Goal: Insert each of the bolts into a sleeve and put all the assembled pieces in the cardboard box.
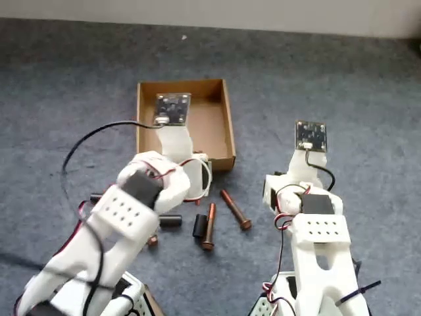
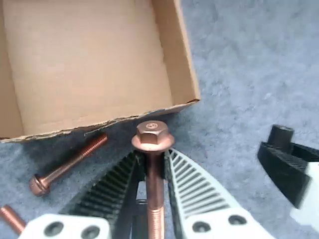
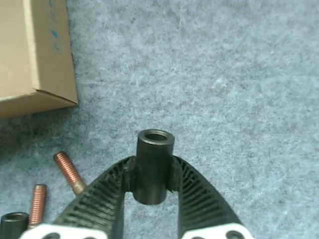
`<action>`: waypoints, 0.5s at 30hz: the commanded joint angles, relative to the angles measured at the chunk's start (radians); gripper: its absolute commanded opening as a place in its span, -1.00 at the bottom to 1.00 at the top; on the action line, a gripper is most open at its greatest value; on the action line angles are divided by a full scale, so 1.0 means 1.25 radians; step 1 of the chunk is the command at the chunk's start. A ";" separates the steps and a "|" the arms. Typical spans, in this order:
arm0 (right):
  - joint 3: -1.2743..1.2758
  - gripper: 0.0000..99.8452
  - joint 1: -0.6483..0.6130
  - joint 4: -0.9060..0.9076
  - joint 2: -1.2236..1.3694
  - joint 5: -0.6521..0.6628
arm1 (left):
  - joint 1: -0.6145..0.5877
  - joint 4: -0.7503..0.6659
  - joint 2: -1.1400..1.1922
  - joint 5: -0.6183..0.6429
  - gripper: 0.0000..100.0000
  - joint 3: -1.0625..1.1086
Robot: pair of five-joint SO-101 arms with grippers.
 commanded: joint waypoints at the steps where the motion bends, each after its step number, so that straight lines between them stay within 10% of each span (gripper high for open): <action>1: -0.007 -0.99 0.004 -0.010 -0.035 -0.007 | 0.003 0.007 -0.088 0.002 -0.99 -0.003; 15: -0.008 -0.99 -0.094 0.045 -0.116 -0.104 | -0.129 -0.029 -0.310 0.007 -0.99 0.095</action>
